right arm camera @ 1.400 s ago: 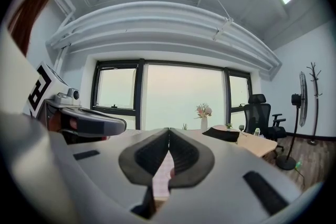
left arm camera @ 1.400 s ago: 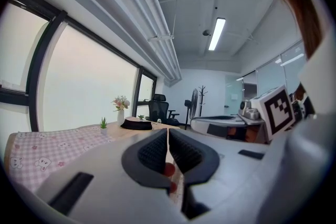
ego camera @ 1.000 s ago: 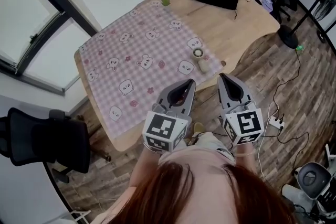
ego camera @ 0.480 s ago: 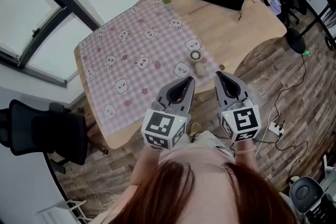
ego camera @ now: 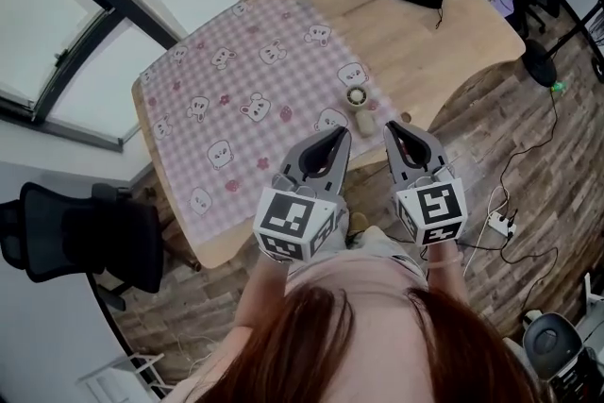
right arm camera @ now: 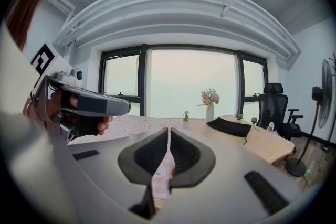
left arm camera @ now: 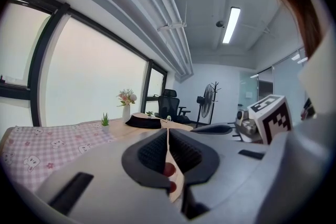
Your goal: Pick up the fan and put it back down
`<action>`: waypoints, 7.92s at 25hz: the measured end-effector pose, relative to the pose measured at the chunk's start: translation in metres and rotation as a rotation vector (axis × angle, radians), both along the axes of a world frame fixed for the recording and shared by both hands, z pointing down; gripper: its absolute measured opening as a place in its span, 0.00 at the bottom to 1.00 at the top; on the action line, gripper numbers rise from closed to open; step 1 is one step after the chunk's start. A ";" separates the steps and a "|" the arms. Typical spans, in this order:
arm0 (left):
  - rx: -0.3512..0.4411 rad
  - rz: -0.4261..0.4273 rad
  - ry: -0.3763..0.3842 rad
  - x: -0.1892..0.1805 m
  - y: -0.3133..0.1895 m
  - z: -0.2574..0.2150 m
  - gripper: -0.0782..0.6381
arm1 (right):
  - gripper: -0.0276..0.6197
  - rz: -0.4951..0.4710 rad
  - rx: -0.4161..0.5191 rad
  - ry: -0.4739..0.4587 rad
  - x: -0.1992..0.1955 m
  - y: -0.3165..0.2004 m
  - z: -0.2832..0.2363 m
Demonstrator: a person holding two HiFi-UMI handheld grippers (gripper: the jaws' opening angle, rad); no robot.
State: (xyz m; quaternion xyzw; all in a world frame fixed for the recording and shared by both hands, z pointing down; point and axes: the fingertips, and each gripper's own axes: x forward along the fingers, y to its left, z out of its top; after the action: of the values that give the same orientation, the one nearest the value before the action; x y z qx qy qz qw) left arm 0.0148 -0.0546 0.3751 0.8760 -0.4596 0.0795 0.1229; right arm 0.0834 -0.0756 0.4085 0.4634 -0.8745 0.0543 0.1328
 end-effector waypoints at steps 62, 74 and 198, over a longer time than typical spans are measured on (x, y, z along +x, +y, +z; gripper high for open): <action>-0.167 0.254 -0.015 -0.039 -0.113 0.081 0.13 | 0.28 0.094 -0.445 0.243 -0.043 -0.094 0.197; -0.222 0.261 -0.005 -0.041 -0.126 0.099 0.13 | 0.34 0.109 -0.519 0.256 -0.042 -0.105 0.227; 0.009 0.052 -0.034 -0.010 -0.041 -0.001 0.13 | 0.34 0.096 -0.130 -0.038 0.026 -0.030 0.030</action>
State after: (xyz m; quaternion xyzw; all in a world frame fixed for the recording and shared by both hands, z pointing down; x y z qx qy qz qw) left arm 0.0044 -0.0956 0.3740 0.8866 -0.4392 0.0953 0.1092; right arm 0.1090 -0.1059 0.4382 0.4942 -0.8481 0.1263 0.1433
